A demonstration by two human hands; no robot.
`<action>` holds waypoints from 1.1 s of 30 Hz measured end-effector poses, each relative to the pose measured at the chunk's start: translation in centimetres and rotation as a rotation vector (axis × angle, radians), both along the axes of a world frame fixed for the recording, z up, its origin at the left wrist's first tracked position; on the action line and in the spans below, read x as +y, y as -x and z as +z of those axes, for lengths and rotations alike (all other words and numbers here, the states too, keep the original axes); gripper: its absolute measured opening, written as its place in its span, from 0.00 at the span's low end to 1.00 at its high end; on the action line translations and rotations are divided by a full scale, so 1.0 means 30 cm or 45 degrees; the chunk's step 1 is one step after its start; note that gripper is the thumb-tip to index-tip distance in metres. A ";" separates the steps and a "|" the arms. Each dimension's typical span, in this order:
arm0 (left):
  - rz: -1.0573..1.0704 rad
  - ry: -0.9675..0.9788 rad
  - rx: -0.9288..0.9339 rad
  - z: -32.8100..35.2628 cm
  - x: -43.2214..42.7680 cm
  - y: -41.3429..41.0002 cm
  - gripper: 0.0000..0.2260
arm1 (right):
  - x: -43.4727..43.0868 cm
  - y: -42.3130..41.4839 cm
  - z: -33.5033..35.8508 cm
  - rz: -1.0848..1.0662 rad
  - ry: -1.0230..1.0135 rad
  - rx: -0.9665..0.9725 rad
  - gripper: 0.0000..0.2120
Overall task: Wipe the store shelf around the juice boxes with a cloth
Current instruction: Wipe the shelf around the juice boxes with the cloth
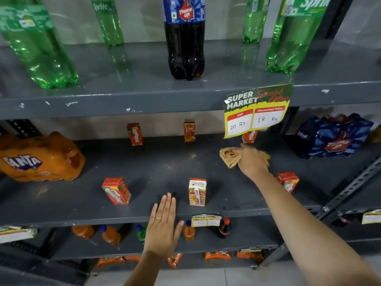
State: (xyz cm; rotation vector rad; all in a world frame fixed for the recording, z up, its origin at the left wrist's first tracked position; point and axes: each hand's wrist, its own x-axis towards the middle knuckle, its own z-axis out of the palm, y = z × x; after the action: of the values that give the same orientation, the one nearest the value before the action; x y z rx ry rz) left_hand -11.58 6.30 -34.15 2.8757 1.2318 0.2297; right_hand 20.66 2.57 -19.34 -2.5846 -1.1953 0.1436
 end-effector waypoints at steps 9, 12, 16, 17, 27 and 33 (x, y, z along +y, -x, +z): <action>0.004 -0.029 -0.017 0.002 0.001 -0.004 0.30 | -0.033 0.035 -0.193 0.081 0.252 -0.016 0.25; 0.022 -0.049 -0.023 -0.003 -0.003 -0.006 0.31 | -0.149 0.147 -0.199 0.122 0.259 0.019 0.26; 0.016 -0.042 -0.020 -0.006 -0.009 -0.011 0.31 | -0.343 0.267 -0.205 0.266 0.262 0.055 0.32; 0.018 -0.034 -0.022 -0.003 -0.010 -0.013 0.31 | -0.390 0.293 -0.194 0.304 0.271 0.071 0.32; 0.025 -0.035 -0.017 -0.007 -0.012 0.070 0.31 | -0.261 0.173 0.105 0.231 -0.373 0.386 0.18; 0.018 -0.052 0.003 -0.014 -0.005 0.144 0.30 | 0.293 0.178 0.007 0.675 0.014 0.098 0.18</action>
State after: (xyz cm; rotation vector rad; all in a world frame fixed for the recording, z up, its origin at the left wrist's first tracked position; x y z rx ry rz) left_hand -15.91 6.15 -34.57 2.9030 1.2633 0.2543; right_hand 15.32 11.36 -19.12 -2.1851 -1.8205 0.3542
